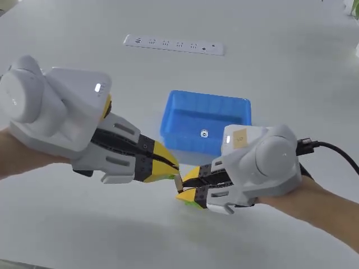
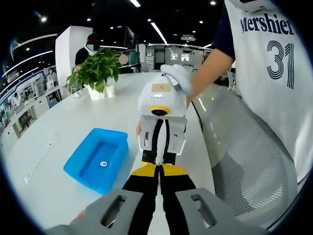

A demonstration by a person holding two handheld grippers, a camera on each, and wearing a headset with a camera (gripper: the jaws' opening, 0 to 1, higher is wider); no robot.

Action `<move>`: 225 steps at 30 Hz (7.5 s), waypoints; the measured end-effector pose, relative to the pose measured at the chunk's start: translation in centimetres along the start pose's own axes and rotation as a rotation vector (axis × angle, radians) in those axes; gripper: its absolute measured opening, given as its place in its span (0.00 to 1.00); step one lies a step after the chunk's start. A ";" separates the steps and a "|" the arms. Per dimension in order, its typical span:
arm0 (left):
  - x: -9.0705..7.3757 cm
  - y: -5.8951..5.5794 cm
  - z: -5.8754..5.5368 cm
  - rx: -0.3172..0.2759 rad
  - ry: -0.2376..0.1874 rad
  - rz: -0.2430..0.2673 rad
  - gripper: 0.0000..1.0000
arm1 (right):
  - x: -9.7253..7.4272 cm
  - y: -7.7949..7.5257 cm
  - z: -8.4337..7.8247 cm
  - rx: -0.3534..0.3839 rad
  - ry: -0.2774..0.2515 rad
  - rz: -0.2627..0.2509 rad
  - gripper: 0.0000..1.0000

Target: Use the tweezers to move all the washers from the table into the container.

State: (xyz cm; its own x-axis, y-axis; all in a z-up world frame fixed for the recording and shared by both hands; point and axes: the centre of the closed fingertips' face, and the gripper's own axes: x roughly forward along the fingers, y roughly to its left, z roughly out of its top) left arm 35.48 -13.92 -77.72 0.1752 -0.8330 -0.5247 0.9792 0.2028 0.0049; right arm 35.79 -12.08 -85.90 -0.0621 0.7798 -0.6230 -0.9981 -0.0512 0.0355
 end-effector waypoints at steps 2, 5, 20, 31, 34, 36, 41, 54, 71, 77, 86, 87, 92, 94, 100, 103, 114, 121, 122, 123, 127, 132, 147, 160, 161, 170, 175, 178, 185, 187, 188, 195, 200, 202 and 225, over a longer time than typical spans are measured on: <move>0.0 0.0 0.0 0.002 0.005 -0.003 0.05 | 0.0 0.0 0.0 -0.002 0.001 0.003 0.12; -0.1 0.0 -0.1 0.001 0.009 -0.002 0.05 | 0.0 0.1 0.1 0.000 0.001 0.007 0.11; -0.1 0.1 -0.1 0.002 0.017 -0.002 0.05 | 0.0 0.2 0.1 -0.009 0.001 0.000 0.10; -0.5 0.1 0.6 -0.005 0.007 -0.003 0.05 | -0.3 0.2 0.8 -0.027 -0.006 0.000 0.10; -0.8 0.5 1.2 0.006 0.000 0.005 0.05 | -0.6 -0.1 1.5 -0.020 -0.021 -0.009 0.10; -1.0 0.7 1.7 0.019 -0.004 0.010 0.05 | -0.9 -0.4 1.8 -0.022 -0.029 -0.020 0.10; -1.5 1.3 3.0 0.051 -0.017 0.022 0.05 | -2.1 -1.4 2.9 -0.039 -0.045 -0.059 0.10; -2.3 3.6 6.2 0.110 -0.051 0.051 0.05 | -4.7 -4.2 5.0 -0.072 -0.071 -0.146 0.10; -1.7 7.4 8.1 0.181 -0.043 0.020 0.05 | -6.4 -8.5 5.7 -0.083 -0.093 -0.204 0.10; -0.7 9.0 7.7 0.195 -0.022 0.001 0.05 | -6.0 -10.2 5.1 -0.067 -0.090 -0.213 0.10; 0.4 11.0 6.5 0.176 -0.018 -0.013 0.05 | -5.0 -12.0 4.0 -0.038 -0.090 -0.206 0.10; 0.6 11.2 6.2 0.172 -0.017 -0.014 0.05 | -4.8 -12.2 3.8 -0.036 -0.086 -0.204 0.10; 1.3 11.9 5.3 0.157 -0.008 -0.022 0.05 | -4.0 -12.8 2.8 -0.023 -0.073 -0.195 0.10; 1.6 12.2 4.9 0.148 -0.006 -0.025 0.05 | -3.9 -13.1 2.5 -0.017 -0.070 -0.193 0.10; 2.5 12.8 3.9 0.134 0.006 -0.033 0.05 | -3.1 -13.5 1.5 0.000 -0.057 -0.180 0.10; 2.8 12.9 3.6 0.127 0.009 -0.041 0.05 | -2.8 -13.7 1.0 0.011 -0.053 -0.178 0.10; 3.5 13.1 2.6 0.115 0.009 -0.048 0.05 | -2.5 -14.0 0.0 0.023 -0.023 -0.189 0.11; 3.3 12.9 2.9 0.126 0.014 -0.048 0.05 | -2.9 -13.6 0.4 0.030 -0.039 -0.183 0.12; 3.2 12.8 3.0 0.129 0.014 -0.049 0.05 | -3.0 -13.6 0.5 0.029 -0.042 -0.182 0.12; 3.1 12.7 3.1 0.133 0.016 -0.048 0.05 | -3.1 -13.5 0.6 0.029 -0.044 -0.183 0.12; 2.6 12.4 3.8 0.141 0.014 -0.044 0.05 | -3.5 -13.3 1.2 0.029 -0.063 -0.181 0.12; 1.8 11.9 4.5 0.146 0.018 -0.032 0.05 | -4.3 -12.5 2.5 0.030 -0.103 -0.166 0.12; -0.2 7.8 7.8 0.188 0.004 -0.022 0.05 | -5.6 -9.0 5.0 -0.041 -0.137 -0.128 0.13; -0.2 4.2 8.5 0.203 0.001 -0.025 0.05 | -6.6 -5.0 5.1 -0.086 -0.116 -0.082 0.12; -0.1 4.0 8.4 0.201 0.001 -0.025 0.05 | -6.6 -4.6 5.0 -0.087 -0.112 -0.075 0.12; 0.8 1.0 7.6 0.148 -0.014 -0.041 0.05 | -6.0 -1.4 2.9 -0.115 -0.065 -0.003 0.11; 0.7 -0.1 6.1 0.109 -0.015 -0.049 0.05 | -5.4 -0.4 2.1 -0.083 -0.071 0.005 0.11; 0.9 -0.6 5.4 0.094 -0.010 -0.050 0.05 | -5.0 0.1 1.5 -0.072 -0.068 0.008 0.11; 1.5 -1.4 4.1 0.059 -0.016 -0.044 0.05 | -4.3 0.9 0.3 -0.052 -0.054 0.022 0.11; 1.7 -1.6 3.9 0.054 -0.016 -0.045 0.05 | -4.2 0.9 0.1 -0.048 -0.051 0.024 0.11; 1.8 -1.6 3.7 0.050 -0.016 -0.043 0.05 | -4.1 0.9 -0.1 -0.045 -0.049 0.023 0.11; 2.0 -1.0 3.0 0.035 -0.007 -0.021 0.05 | -3.6 0.3 -0.6 -0.028 -0.048 0.021 0.11; 2.2 -0.7 2.8 0.033 -0.006 -0.014 0.05 | -3.4 0.1 -0.7 -0.029 -0.043 0.024 0.11; 2.3 -0.7 2.6 0.029 -0.001 -0.016 0.05 | -3.3 0.1 -0.9 -0.028 -0.039 0.027 0.11; 3.1 0.0 2.1 0.026 0.022 -0.021 0.05 | -2.7 -0.3 -1.5 -0.014 -0.045 0.028 0.12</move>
State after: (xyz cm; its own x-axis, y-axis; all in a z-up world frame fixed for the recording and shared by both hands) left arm 36.19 -17.60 -77.61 0.1523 -0.8255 -0.5434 0.9850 0.1717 0.0153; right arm 36.29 -15.09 -85.46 -0.0901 0.8051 -0.5863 -0.9958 -0.0814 0.0412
